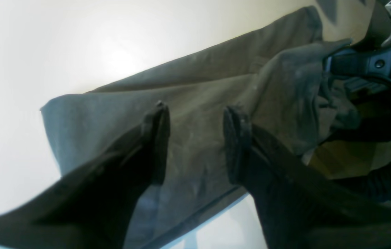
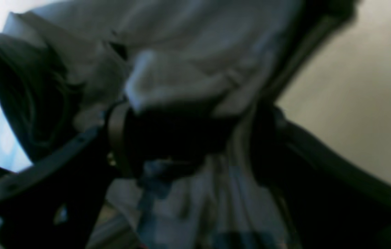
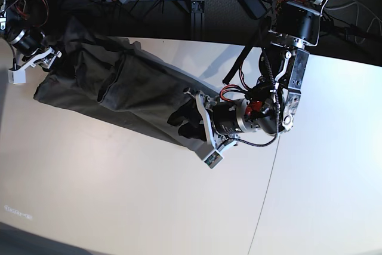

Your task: Fold the T-shirt properly

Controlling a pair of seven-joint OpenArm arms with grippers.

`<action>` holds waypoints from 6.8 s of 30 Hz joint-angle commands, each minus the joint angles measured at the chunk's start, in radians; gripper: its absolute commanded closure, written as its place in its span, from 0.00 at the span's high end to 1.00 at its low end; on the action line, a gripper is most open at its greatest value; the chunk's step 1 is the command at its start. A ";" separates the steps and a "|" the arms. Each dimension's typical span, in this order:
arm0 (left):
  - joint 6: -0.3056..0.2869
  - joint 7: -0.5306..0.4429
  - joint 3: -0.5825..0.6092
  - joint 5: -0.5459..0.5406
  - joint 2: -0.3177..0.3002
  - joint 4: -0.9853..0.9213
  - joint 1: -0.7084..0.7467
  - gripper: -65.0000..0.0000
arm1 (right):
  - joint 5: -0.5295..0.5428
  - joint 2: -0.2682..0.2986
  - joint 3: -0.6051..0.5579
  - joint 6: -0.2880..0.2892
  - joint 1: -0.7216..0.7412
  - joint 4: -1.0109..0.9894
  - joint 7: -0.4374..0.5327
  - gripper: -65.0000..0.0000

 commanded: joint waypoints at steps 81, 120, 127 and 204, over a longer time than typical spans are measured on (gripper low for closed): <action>0.003 -0.172 -0.002 0.109 0.014 -0.201 0.119 0.44 | -0.585 0.206 -1.139 0.063 0.706 0.360 -0.108 0.00; -0.089 -0.075 -0.160 -0.170 0.031 -0.105 0.121 0.44 | -0.736 0.113 -1.357 0.045 0.708 0.359 -0.074 0.16; -0.089 -0.074 -0.176 -0.207 0.031 -0.105 0.137 0.44 | -0.701 0.070 -1.357 0.045 0.709 0.359 -0.071 0.50; -0.089 0.008 -0.578 -0.399 -0.167 -0.092 0.178 0.44 | -0.405 0.119 -0.823 0.046 0.584 0.670 -0.160 0.00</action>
